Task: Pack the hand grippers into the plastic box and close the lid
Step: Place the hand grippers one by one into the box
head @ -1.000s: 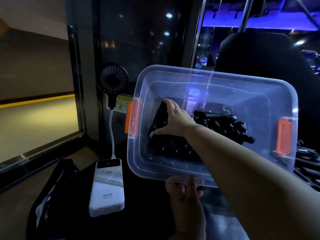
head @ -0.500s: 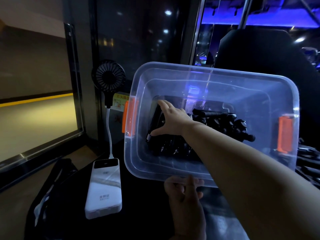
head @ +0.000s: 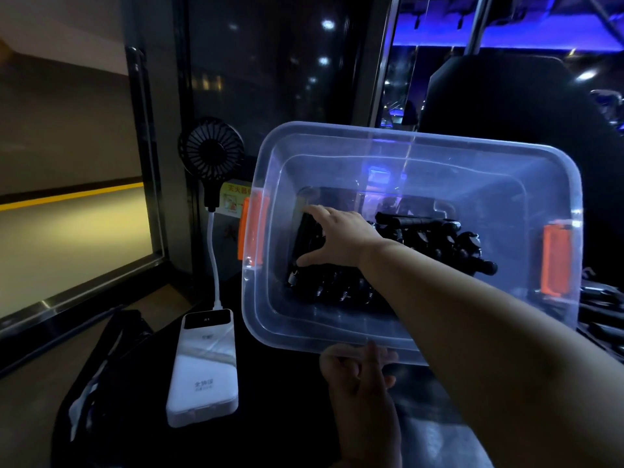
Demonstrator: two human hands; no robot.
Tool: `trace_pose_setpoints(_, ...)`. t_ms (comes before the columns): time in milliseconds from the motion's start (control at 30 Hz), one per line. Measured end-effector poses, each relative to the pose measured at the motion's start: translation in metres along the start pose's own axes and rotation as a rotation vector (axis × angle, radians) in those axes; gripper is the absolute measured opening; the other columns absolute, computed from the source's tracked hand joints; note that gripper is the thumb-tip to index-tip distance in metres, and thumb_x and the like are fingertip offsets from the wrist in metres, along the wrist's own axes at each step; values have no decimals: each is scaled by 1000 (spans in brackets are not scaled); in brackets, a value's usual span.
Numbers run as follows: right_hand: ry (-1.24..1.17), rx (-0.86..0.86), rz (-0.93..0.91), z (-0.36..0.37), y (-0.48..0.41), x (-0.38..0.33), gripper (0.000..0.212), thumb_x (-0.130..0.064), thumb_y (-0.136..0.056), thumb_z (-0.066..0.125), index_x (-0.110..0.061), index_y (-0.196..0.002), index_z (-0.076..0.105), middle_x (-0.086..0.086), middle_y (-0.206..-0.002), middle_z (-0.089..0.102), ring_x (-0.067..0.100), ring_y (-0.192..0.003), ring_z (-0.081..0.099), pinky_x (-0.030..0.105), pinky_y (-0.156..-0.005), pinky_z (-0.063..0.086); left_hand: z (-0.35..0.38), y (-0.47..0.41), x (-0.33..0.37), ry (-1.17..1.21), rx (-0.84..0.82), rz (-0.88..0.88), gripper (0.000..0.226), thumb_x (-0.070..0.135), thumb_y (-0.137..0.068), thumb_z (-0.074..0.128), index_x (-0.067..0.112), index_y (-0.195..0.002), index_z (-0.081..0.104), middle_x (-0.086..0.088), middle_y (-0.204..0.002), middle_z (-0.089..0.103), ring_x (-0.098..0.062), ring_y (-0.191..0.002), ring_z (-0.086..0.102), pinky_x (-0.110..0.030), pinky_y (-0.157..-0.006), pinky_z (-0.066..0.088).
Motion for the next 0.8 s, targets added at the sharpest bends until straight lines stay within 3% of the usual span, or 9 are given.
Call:
trace_pose_setpoints(133,52,1,-26,3,0,9,99,-74,-64,66,-24,-143,33,-3,-147,41,18,-137,37,38,-109,33,1,-1,-1,53,16,-19,16,6,-92,56,12,-92,41,-8,-74,70,-13,-67,68,-18,-53,45)
trace_pose_setpoints(267,89,10,-46,3,3,12,99,-74,-70,60,-26,-149,25,-9,-154,30,11,-143,23,37,-113,27,2,-1,-1,55,25,-14,17,5,-92,56,14,-91,41,-9,-74,70,-14,-67,68,-23,-56,44)
trace_pose_setpoints(533,223,56,-52,14,6,17,95,-79,-79,39,-26,-152,9,-10,-157,22,13,-142,25,41,-108,30,2,-1,-3,30,17,4,16,8,-91,58,11,-91,42,-14,-79,71,-13,-68,67,-20,-55,45)
trace_pose_setpoints(800,194,124,-84,16,6,21,84,-70,-84,44,-28,-152,18,-9,-154,31,12,-141,29,37,-109,28,3,1,1,42,21,-12,18,4,-89,59,10,-92,42,-12,-75,69,-11,-63,65,-26,-60,42)
Point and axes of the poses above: each hand's wrist, its own y-axis away from the middle knuckle, its own z-axis out of the palm, x = y × z, the point moved 1 cm from there along -y, towards the middle knuckle
